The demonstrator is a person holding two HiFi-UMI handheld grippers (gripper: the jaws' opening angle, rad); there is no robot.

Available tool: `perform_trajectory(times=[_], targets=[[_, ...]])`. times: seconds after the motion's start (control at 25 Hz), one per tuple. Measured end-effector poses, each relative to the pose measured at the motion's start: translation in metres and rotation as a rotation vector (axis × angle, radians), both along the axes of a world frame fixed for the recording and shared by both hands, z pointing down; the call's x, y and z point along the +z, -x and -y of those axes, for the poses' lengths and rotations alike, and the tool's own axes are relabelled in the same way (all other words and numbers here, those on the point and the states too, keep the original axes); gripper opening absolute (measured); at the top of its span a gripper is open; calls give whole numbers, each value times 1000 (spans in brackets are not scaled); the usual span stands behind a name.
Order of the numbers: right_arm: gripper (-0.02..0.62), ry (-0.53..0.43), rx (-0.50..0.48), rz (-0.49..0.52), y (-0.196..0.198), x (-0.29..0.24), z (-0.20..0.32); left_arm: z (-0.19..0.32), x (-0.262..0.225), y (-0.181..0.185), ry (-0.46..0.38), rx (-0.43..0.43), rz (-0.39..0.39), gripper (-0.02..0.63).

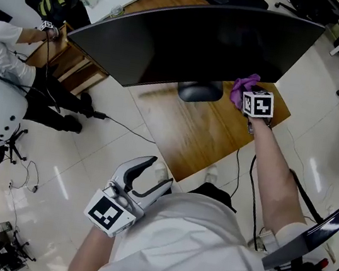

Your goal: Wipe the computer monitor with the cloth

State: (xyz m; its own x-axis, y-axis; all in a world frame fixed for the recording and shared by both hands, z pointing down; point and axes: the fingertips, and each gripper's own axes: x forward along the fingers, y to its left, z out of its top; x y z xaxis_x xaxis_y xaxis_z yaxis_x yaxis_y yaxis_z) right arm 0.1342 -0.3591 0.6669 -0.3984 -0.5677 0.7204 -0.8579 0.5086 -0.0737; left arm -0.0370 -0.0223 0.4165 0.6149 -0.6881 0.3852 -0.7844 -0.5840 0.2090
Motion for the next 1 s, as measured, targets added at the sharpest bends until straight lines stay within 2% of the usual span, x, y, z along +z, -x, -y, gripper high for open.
perform_trajectory(times=[0.32,0.44,0.6,1.0], targets=[[130,7,-21,-4,31,4,-12,-14,3,22,-3,-17,-9,261],[130,8,-33,26,49,0,-17,-18,2,32,-2,-18,-13,261],[130,8,-40,4,74,1,-22,-22,1,50,-7,-22,-15,261],[130,-8,-82,32,133,-6,-37,-35,-3,71,-14,-20,-23,261]])
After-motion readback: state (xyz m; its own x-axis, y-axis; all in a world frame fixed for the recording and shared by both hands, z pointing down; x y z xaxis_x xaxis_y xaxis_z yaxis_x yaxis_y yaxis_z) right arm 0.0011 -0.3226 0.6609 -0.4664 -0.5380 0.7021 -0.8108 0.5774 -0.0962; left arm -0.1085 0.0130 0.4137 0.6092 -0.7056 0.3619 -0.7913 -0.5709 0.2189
